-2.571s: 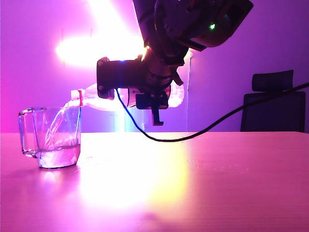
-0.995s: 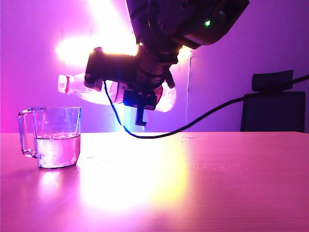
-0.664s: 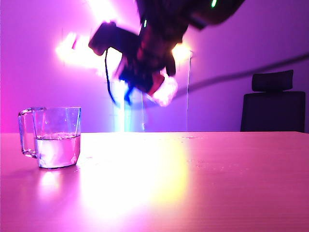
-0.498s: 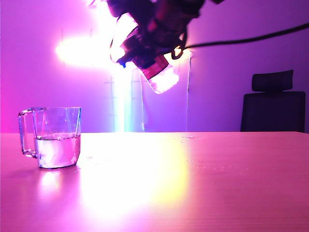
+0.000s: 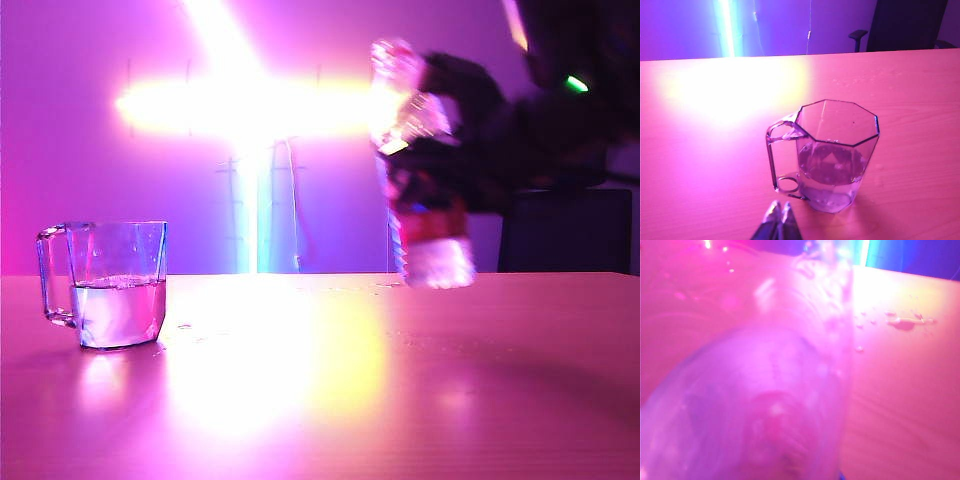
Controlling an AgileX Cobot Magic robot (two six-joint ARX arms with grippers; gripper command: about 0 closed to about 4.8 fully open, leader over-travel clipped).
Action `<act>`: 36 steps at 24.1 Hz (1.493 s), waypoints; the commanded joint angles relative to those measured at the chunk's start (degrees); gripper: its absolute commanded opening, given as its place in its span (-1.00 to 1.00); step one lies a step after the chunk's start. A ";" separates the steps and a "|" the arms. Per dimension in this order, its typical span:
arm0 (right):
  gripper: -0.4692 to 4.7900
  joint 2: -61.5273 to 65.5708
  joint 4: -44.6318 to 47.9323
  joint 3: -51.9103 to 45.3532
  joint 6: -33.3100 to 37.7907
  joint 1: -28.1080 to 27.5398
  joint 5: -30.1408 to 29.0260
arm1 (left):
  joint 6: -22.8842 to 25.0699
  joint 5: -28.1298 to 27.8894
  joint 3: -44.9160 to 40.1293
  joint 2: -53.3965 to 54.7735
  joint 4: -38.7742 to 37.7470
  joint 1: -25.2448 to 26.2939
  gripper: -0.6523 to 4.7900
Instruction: Pick up the mineral water bottle on the table and pour water into the mug until it's half full.
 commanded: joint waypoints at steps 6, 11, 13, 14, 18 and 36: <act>-0.17 2.60 19.02 -10.58 2.14 -2.86 -5.09 | 0.22 0.15 0.15 0.09 0.35 -0.02 -0.77; -0.17 8.98 28.70 -10.49 5.16 -2.84 -7.54 | 0.22 0.15 0.15 0.09 0.35 -0.09 -0.77; -0.17 12.17 32.65 -10.43 5.51 -2.84 -7.54 | 0.22 0.17 0.15 0.09 0.33 -0.11 -0.77; -0.17 12.96 33.53 -10.43 5.51 -2.84 -7.54 | 0.22 0.15 0.15 0.09 0.35 -0.11 -0.77; -0.03 15.04 34.64 -10.49 6.27 -2.84 -7.63 | 0.22 0.15 0.15 0.09 0.35 -0.11 -0.77; 1.00 10.84 41.75 -21.20 6.84 -2.84 -5.86 | 0.22 0.15 0.15 0.09 0.35 -0.11 -0.77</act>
